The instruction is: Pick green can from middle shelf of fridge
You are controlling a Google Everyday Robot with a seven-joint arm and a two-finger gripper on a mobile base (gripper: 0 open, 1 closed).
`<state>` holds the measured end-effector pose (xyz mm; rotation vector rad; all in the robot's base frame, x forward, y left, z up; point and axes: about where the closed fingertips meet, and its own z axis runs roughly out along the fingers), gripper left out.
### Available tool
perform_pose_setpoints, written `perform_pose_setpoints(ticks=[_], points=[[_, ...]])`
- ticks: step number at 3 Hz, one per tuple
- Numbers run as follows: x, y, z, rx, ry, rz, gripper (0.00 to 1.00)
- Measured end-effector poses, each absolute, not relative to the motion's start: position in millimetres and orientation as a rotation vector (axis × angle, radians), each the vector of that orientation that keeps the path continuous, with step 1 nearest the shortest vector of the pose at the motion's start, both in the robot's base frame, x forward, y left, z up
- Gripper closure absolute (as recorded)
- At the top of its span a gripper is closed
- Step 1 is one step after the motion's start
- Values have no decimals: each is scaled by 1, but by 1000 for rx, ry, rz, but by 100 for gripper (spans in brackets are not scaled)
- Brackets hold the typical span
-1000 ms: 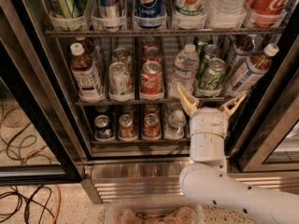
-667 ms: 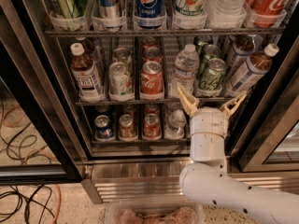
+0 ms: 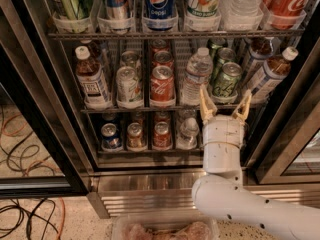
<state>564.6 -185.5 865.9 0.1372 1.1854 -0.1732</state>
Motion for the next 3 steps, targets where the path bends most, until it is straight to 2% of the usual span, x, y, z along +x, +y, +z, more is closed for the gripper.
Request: perform_pose_setpoints(ticks=[1, 3], points=[[565, -185, 866, 137, 1185, -173, 45], [569, -184, 865, 123, 1191, -176, 34]])
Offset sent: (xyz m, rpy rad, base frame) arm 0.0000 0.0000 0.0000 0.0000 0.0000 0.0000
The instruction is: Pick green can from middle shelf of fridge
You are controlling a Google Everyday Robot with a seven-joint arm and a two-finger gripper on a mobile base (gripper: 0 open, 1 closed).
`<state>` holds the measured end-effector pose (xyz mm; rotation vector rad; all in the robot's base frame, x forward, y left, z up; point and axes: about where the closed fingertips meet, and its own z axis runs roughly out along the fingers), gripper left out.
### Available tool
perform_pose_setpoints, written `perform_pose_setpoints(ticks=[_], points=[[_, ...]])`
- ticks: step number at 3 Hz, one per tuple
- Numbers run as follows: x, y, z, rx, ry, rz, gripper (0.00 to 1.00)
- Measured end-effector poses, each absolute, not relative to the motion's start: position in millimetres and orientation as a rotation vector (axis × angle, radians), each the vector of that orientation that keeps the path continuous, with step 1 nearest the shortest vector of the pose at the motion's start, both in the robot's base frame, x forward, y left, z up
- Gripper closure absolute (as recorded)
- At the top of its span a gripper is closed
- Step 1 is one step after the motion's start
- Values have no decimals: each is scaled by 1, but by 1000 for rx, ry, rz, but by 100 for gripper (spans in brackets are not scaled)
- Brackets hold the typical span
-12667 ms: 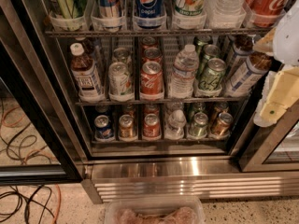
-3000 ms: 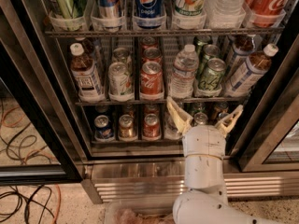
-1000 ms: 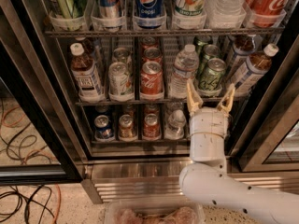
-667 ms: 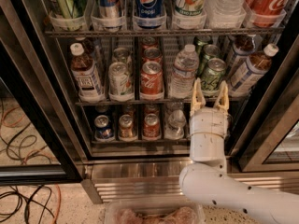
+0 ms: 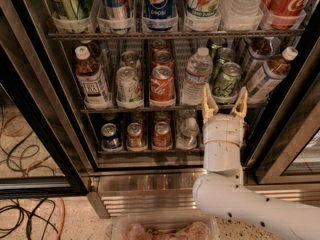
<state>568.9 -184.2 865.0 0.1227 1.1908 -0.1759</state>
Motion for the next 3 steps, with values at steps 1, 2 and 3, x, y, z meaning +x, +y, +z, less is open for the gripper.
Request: perform_pose_setpoints(ticks=[1, 2, 3], points=[[574, -183, 861, 111, 1203, -180, 38], [580, -186, 858, 121, 1202, -190, 40], [584, -191, 857, 138, 1202, -203, 42]])
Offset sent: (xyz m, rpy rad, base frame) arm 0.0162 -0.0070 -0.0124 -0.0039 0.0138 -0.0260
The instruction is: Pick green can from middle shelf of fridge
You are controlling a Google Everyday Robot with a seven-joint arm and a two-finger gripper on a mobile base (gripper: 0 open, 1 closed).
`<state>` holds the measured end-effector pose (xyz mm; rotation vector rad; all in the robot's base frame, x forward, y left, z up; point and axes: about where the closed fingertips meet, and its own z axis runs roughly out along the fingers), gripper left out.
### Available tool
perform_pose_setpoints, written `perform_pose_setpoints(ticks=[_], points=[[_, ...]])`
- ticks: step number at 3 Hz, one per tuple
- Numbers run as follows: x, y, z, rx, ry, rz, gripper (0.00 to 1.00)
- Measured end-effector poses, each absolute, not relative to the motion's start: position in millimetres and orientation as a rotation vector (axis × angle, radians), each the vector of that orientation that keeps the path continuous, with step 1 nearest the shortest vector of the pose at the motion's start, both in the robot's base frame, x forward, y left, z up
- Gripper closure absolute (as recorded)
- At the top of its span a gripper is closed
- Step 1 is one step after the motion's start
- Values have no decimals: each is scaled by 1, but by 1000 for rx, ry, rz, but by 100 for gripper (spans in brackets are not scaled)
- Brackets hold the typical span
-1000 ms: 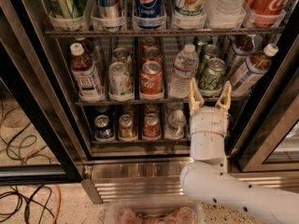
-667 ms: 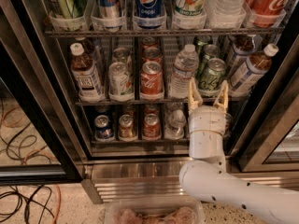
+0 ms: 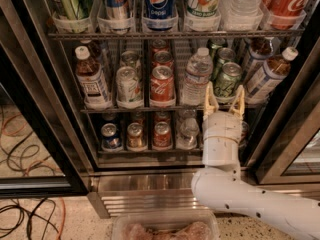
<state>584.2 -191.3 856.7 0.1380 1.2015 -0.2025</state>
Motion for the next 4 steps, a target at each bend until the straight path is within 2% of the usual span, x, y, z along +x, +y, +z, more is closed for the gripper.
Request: perform_pose_setpoints(ticks=[1, 4], points=[[584, -191, 857, 138, 1201, -203, 38], [608, -164, 898, 66, 1165, -130, 35]])
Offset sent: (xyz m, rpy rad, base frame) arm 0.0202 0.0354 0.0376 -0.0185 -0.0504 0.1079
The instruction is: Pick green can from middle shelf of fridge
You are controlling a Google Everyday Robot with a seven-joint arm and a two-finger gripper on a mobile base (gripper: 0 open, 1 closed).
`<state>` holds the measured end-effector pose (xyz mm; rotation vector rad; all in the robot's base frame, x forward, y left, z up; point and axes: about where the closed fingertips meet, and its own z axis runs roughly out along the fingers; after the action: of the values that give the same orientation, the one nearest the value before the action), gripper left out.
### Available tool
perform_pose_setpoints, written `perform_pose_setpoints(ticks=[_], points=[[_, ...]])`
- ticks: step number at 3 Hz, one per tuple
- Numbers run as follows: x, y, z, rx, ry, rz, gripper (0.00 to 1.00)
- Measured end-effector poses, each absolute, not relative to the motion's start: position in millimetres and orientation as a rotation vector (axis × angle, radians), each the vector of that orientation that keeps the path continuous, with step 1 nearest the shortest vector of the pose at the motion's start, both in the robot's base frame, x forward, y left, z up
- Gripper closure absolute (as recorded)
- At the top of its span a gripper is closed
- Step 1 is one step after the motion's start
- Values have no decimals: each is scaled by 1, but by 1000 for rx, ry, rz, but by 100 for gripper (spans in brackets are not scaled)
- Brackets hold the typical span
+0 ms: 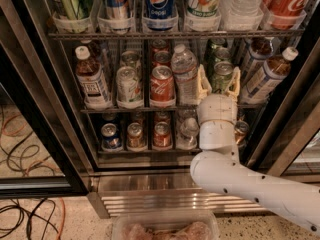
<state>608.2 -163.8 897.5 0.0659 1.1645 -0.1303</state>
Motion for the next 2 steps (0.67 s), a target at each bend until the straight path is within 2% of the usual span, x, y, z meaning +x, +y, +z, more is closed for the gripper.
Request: perform_pose_setpoints(ticks=[2], points=[[609, -179, 886, 115, 1205, -174, 36]])
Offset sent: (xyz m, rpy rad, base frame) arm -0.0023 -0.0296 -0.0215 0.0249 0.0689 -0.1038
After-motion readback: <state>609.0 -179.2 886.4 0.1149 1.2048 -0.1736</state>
